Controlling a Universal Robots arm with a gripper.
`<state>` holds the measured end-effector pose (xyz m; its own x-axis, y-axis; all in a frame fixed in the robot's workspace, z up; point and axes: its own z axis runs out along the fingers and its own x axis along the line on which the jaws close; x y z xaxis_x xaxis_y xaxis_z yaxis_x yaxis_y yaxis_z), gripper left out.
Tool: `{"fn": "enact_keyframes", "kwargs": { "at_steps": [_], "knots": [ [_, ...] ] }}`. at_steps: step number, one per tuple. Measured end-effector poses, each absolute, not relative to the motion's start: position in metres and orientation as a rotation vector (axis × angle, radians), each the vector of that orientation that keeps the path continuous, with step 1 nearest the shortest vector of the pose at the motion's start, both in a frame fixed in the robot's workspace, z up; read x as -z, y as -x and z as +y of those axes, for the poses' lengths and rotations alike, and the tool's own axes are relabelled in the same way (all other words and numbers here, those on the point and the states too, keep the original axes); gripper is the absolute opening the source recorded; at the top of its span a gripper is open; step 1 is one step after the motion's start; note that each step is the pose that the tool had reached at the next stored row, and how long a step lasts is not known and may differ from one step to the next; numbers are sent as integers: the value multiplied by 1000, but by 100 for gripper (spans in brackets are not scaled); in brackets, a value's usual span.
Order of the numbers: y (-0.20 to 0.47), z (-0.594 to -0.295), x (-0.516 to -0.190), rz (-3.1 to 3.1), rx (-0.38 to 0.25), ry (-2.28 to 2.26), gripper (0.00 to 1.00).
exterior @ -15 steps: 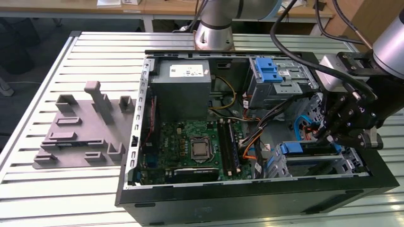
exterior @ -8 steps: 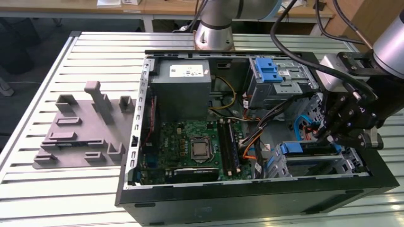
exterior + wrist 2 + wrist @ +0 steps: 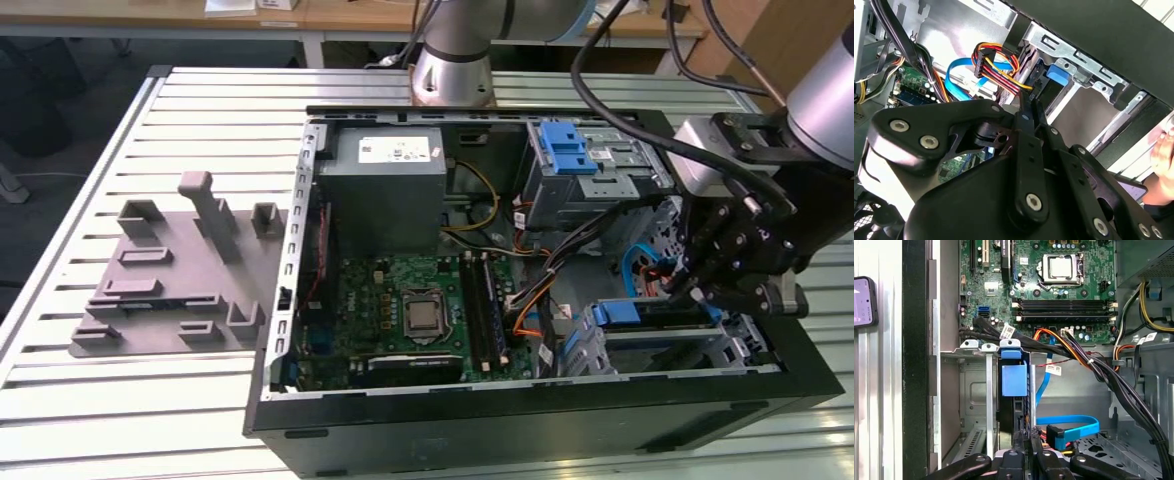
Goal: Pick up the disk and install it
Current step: 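Insert the first disk wire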
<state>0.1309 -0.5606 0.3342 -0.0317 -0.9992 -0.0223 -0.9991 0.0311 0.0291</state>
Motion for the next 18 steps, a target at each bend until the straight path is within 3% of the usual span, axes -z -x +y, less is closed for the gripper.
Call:
{"fn": "enact_keyframes", "kwargs": {
  "at_steps": [18],
  "knots": [
    [-132, -561, -331, -2252, 62, -2183, 17]
  ]
}}
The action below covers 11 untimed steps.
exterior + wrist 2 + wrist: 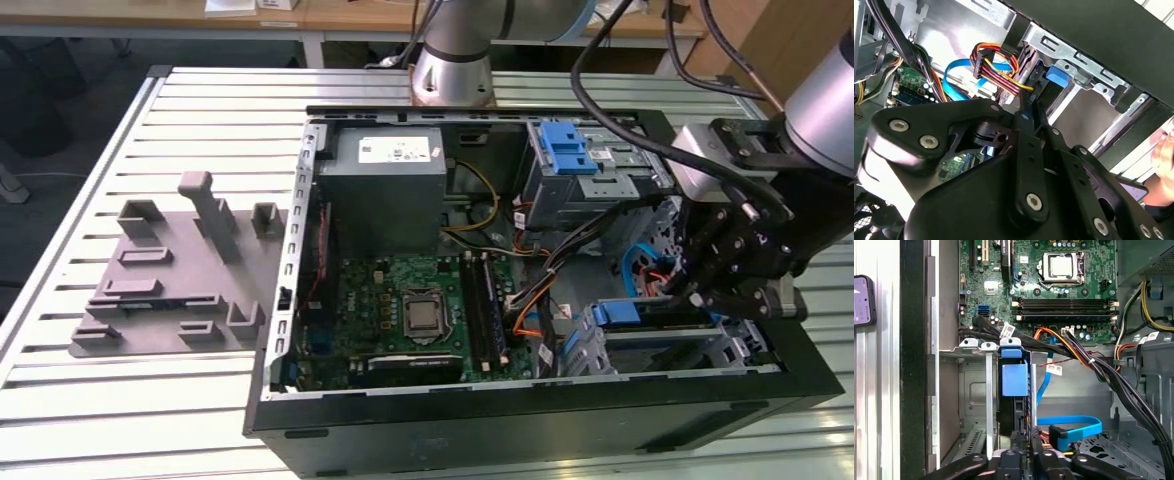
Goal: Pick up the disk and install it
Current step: 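Insert the first disk wire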
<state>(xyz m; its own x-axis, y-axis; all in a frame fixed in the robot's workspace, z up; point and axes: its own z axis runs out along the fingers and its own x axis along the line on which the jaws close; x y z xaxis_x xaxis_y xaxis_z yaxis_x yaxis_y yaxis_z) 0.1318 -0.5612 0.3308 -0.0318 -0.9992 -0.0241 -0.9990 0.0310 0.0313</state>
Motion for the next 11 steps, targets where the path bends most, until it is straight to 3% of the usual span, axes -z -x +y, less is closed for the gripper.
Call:
{"fn": "enact_keyframes", "kwargs": {
  "at_steps": [1, 2, 11],
  "knots": [
    [-132, -561, -331, -2252, 62, -2183, 17],
    [-132, -561, -331, -2252, 61, -2183, 24],
    [-132, -561, -341, -2250, 62, -2183, 24]
  ]
}}
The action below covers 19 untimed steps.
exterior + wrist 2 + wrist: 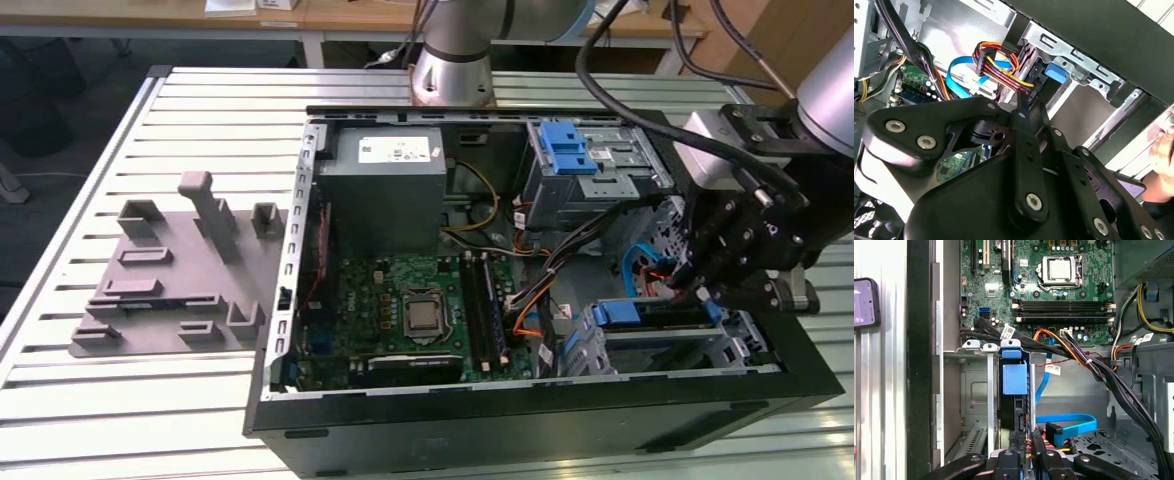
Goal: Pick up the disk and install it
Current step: 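Insert the first disk wire, then insert the second disk wire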
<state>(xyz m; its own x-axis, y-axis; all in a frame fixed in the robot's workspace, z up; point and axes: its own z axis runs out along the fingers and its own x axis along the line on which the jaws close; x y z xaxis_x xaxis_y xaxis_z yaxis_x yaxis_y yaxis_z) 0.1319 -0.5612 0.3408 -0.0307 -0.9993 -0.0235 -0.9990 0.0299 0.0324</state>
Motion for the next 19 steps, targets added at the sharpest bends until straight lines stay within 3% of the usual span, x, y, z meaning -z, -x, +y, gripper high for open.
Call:
{"fn": "enact_keyframes", "kwargs": {
  "at_steps": [3, 6, 19],
  "knots": [
    [-132, -561, -342, -2250, 63, -2183, 22],
    [-132, -561, -342, -2250, 63, -2183, 11],
    [-132, -561, -342, -2250, 63, -2183, 11]
  ]
}}
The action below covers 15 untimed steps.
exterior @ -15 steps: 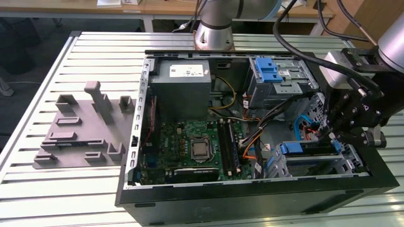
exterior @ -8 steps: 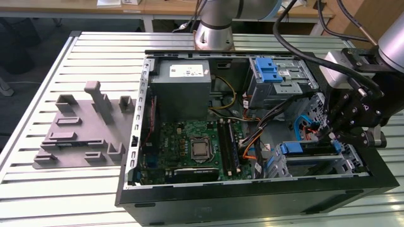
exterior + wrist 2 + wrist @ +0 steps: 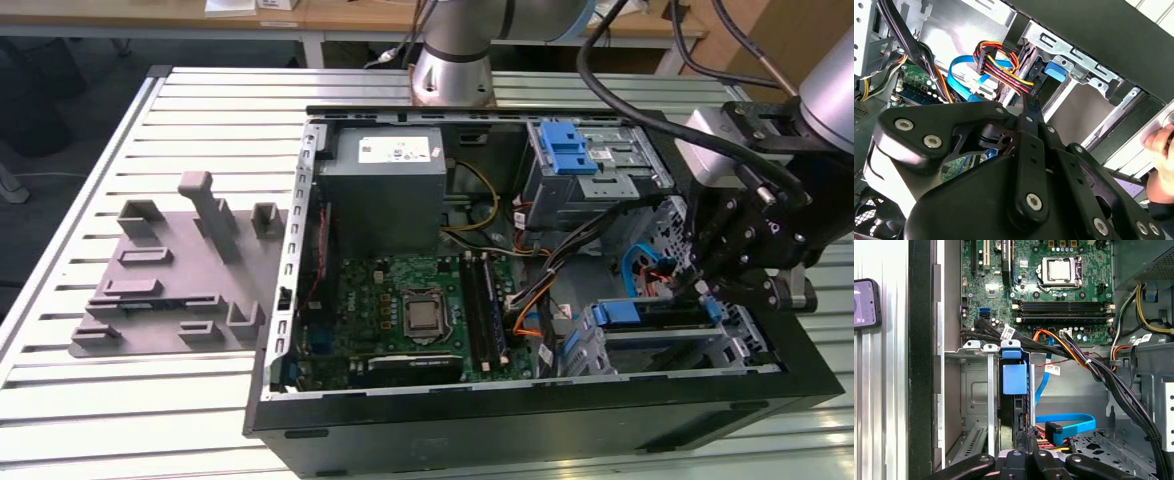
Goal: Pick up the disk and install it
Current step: 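Insert the second disk wire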
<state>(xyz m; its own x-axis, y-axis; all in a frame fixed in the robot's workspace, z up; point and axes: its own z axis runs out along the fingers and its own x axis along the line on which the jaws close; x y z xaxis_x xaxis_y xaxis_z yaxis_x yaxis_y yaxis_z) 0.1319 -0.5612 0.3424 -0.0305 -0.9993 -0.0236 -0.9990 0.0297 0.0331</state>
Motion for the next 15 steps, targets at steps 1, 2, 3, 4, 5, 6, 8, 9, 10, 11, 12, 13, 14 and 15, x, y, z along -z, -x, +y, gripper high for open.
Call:
{"fn": "enact_keyframes", "kwargs": {
  "at_steps": [1, 2, 3, 4, 5, 6, 8, 9, 10, 11, 12, 13, 14, 15],
  "knots": [
    [-132, -561, -342, -2250, 63, -2183, 11],
    [-131, -561, -342, -2250, 63, -2183, 11],
    [-130, -561, -342, -2250, 63, -2183, 11],
    [-128, -561, -343, -2250, 63, -2183, 11],
    [-125, -562, -342, -2250, 63, -2183, 11],
    [-122, -562, -342, -2250, 63, -2183, 11],
    [-117, -562, -342, -2250, 63, -2183, 11],
    [-115, -562, -342, -2249, 62, -2185, 11],
    [-114, -563, -343, -2249, 61, -2186, 11],
    [-114, -563, -343, -2248, 61, -2186, 11],
    [-114, -562, -345, -2248, 60, -2186, 11],
    [-114, -562, -347, -2248, 61, -2186, 11],
    [-114, -562, -350, -2248, 61, -2187, 11],
    [-114, -562, -353, -2248, 61, -2187, 11]
  ]
}}
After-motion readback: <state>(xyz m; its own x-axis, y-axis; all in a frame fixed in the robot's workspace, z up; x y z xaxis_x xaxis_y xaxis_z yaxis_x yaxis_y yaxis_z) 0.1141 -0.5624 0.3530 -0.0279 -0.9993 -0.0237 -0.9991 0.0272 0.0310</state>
